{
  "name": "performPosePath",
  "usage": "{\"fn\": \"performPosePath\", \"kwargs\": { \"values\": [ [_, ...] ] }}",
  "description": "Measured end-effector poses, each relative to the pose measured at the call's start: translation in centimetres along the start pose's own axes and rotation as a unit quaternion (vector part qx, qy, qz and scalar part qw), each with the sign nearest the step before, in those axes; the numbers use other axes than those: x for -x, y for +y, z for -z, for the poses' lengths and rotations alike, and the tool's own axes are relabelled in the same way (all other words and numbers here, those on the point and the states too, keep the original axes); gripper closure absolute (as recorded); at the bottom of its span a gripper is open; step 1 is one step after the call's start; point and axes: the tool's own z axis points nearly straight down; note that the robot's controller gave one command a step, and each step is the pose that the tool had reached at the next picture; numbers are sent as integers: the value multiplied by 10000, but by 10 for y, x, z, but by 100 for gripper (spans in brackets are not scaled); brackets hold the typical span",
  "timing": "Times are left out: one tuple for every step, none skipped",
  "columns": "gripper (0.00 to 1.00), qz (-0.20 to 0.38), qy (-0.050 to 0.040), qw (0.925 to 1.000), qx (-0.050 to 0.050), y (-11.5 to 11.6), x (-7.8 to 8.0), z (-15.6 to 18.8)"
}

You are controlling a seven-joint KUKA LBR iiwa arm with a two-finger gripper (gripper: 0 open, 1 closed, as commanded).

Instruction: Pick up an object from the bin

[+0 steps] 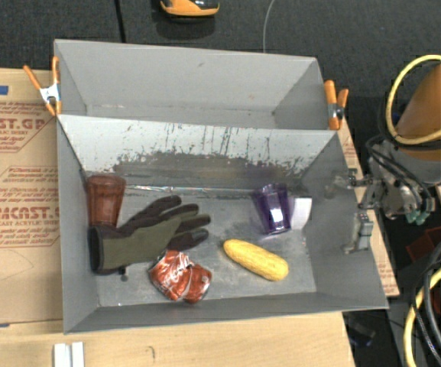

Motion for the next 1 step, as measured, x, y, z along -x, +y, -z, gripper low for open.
{"fn": "performPosePath", "kwargs": {
  "values": [
    [0,11,-40,10000,-8,1,2,5]
  ]
}}
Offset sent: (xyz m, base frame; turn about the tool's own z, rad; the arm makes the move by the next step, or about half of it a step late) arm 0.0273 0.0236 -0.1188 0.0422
